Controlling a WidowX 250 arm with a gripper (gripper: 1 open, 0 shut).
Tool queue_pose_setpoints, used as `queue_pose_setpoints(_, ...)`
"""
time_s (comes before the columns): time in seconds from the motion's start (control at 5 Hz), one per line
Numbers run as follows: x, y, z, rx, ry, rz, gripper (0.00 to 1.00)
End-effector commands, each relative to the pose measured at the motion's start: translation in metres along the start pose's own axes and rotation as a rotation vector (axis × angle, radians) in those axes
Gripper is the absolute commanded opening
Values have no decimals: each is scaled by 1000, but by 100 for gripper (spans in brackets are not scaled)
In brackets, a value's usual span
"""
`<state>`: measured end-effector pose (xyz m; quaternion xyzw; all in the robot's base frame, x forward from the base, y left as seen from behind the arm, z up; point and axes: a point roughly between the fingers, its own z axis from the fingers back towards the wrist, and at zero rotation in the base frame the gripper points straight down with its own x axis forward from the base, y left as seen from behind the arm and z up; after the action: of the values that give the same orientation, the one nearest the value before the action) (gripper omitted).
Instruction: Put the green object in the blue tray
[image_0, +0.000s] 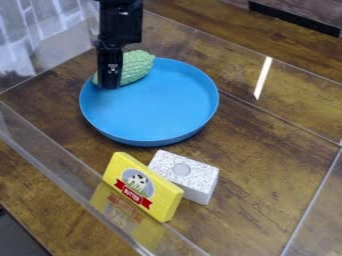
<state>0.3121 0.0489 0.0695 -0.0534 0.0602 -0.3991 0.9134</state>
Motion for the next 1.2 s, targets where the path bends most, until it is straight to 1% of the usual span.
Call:
queue_pose_setpoints(0.0, 1, -5, 32, 58, -34, 5, 0)
queue_pose_setpoints(0.2, 3, -7, 29, 47, -34, 1, 100)
queue_pose_setpoints(1.0, 7, -10, 20, 8, -31, -18, 100)
